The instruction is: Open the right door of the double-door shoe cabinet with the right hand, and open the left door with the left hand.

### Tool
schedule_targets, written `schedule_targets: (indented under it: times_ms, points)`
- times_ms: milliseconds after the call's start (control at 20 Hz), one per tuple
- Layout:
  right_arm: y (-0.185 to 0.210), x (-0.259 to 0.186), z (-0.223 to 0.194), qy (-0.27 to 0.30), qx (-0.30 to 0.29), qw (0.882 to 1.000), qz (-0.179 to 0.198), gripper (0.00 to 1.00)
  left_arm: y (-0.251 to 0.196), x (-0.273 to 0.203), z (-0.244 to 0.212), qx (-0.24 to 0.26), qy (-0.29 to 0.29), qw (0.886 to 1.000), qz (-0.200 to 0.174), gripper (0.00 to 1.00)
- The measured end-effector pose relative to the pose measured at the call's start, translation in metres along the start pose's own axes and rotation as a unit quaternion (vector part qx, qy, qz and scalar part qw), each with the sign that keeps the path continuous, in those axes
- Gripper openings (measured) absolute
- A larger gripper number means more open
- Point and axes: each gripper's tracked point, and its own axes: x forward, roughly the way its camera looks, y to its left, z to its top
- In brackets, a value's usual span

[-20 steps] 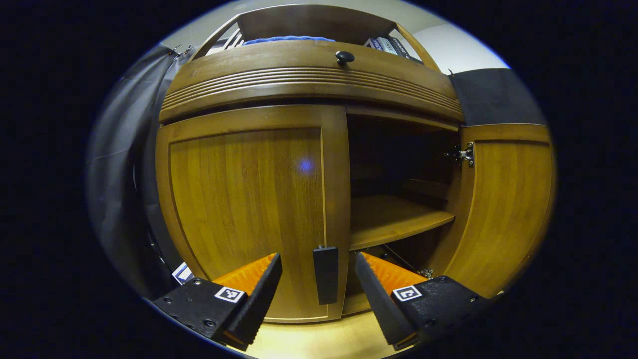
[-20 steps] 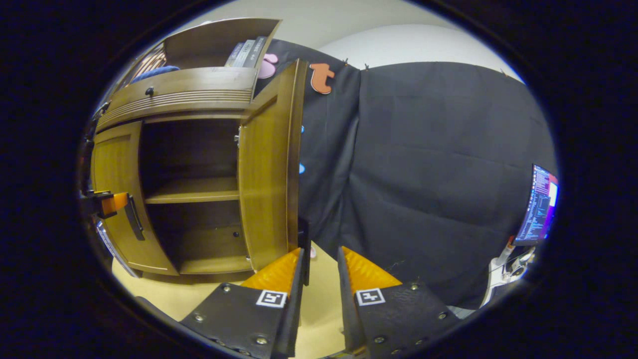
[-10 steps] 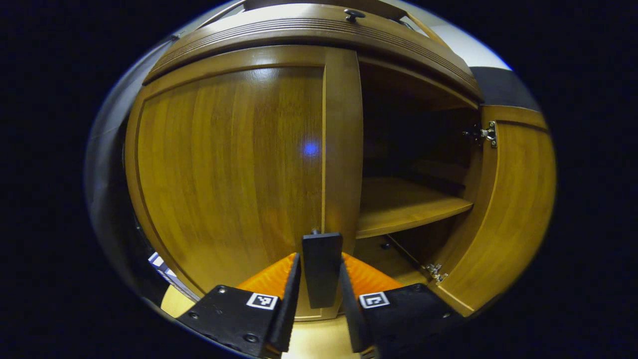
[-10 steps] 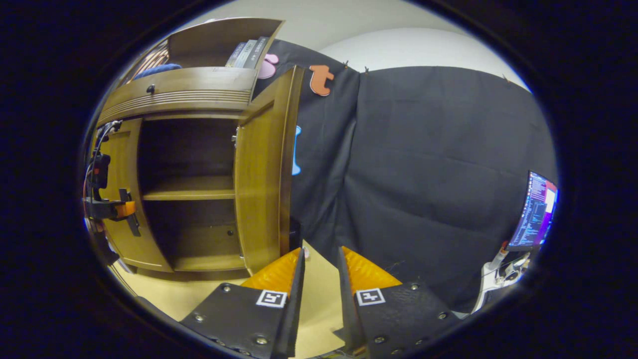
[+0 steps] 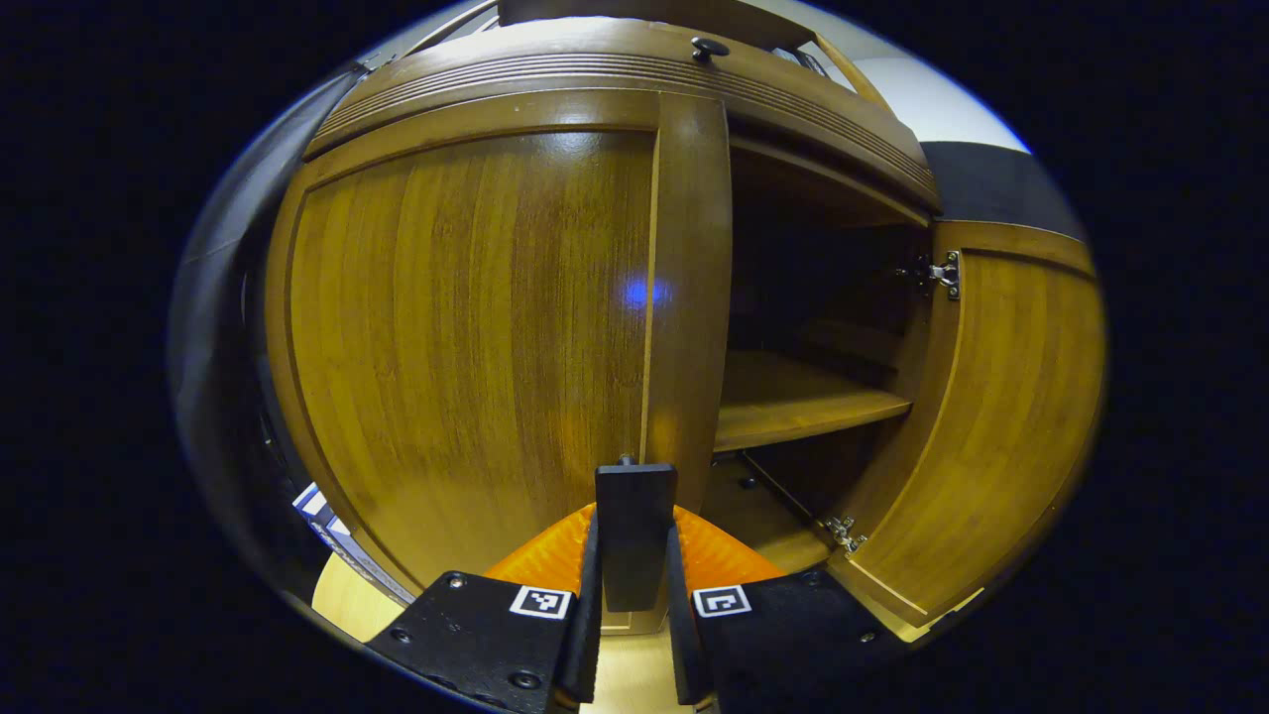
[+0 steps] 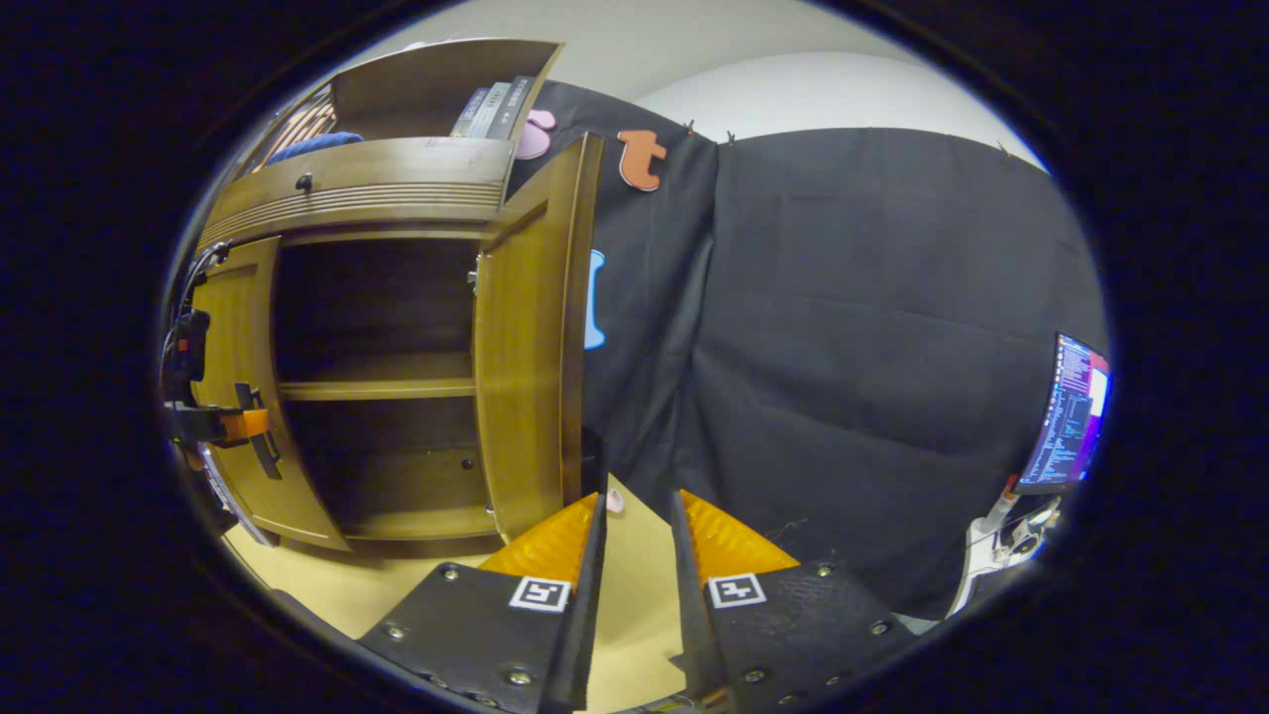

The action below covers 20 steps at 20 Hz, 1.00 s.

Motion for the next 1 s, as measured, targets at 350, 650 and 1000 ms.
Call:
schedule_targets:
  times_ms: [350, 650, 1000]
  points:
    - [0.019, -0.004, -0.005, 0.004, -0.006, 0.999, 0.047, 0.34, 0.009, -0.054, -0.011, -0.014, 0.002, 1.0, 0.007, 0.31]
    - [0.037, -0.011, -0.006, 0.003, -0.017, 0.995, 0.096, 0.34, 0.025, -0.098, -0.019, -0.03, -0.002, 0.999, 0.039, 0.31]
    - [0.065, -0.012, -0.008, 0.003, -0.029, 0.988, 0.154, 0.36, 0.05, -0.145, -0.027, -0.039, -0.005, 0.995, 0.088, 0.29]
